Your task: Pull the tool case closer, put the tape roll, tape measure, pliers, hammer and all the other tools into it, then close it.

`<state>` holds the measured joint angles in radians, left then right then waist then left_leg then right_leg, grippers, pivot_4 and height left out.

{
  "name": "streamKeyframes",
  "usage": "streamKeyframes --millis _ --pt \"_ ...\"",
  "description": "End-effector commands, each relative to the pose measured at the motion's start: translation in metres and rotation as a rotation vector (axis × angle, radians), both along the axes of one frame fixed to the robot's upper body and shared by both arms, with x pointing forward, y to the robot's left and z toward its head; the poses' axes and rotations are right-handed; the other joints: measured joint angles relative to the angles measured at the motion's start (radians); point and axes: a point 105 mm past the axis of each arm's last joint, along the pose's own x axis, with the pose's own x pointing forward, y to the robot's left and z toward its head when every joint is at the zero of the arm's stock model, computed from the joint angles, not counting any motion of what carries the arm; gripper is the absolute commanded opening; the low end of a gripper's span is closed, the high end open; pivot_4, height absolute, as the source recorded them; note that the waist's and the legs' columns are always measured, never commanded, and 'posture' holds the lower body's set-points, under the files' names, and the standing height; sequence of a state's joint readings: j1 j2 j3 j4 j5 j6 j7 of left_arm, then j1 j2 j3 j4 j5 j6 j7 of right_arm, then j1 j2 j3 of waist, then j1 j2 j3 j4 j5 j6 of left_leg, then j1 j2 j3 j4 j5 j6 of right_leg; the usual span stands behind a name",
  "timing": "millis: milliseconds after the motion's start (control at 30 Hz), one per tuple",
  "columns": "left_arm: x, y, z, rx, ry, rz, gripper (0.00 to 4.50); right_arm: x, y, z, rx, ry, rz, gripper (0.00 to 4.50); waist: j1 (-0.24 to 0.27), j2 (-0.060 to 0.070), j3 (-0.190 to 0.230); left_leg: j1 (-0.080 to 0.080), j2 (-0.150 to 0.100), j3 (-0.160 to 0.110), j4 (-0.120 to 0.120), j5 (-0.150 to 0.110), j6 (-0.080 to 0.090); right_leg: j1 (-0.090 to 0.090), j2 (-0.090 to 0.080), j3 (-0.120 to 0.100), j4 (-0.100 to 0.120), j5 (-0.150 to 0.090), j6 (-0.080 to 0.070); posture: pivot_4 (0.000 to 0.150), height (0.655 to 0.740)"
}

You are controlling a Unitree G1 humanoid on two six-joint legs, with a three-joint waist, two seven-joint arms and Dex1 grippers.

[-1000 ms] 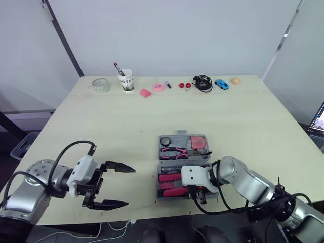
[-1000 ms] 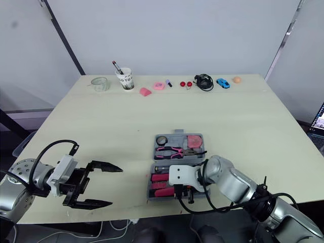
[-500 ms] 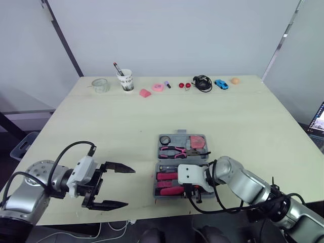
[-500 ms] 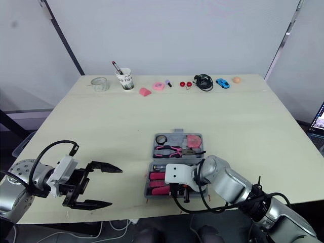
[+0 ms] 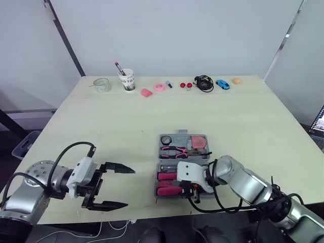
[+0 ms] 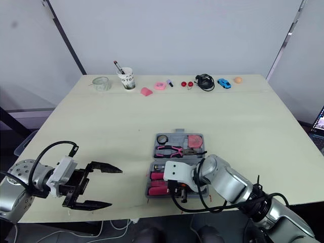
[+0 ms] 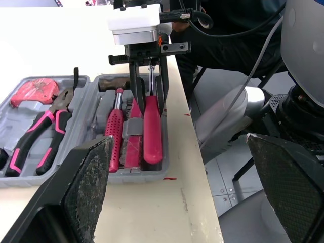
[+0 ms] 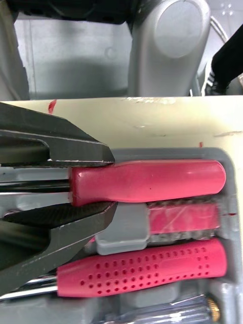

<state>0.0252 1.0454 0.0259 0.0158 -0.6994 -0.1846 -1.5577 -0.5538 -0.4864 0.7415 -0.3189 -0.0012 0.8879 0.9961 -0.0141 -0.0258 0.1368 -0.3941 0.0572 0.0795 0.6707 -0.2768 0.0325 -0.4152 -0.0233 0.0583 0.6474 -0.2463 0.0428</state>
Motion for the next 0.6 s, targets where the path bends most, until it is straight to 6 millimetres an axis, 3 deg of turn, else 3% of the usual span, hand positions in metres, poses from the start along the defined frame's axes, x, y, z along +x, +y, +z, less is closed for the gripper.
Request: streamKeyframes --millis 33,333,567,600 --pt "-0.0058 0.0031 0.0022 0.023 -0.006 -0.052 4.5 -0.0005 0.0083 0.0054 0.013 -0.049 0.03 0.42 0.0 0.0 0.0 0.0 0.0 0.0 0.0 0.0 0.0 0.0 0.0 0.0 0.0 0.0 0.0 0.15 0.74" --pt "-0.005 0.004 0.0012 0.023 -0.007 -0.049 4.5 0.0024 0.0181 0.0036 0.027 -0.072 0.031 0.42 0.0 0.0 0.0 0.0 0.0 0.0 0.0 0.0 0.0 0.0 0.0 0.0 0.0 0.0 0.0 0.15 0.74" --pt "-0.0033 0.0049 0.0011 0.026 -0.012 -0.046 4.5 0.0001 0.0118 -0.0032 0.006 -0.063 0.028 0.42 -0.001 0.0 0.0 0.0 0.0 0.0 0.0 0.0 0.0 0.0 0.0 -0.001 0.0 0.0 0.0 0.15 0.74" --pt "-0.0033 0.0049 0.001 0.026 -0.012 -0.045 4.5 -0.0001 0.0119 -0.0028 0.008 -0.063 0.029 0.92 -0.001 0.0 0.0 0.0 0.0 0.0 0.0 0.0 0.0 0.0 0.0 -0.001 0.0 0.0 0.0 0.15 0.74"
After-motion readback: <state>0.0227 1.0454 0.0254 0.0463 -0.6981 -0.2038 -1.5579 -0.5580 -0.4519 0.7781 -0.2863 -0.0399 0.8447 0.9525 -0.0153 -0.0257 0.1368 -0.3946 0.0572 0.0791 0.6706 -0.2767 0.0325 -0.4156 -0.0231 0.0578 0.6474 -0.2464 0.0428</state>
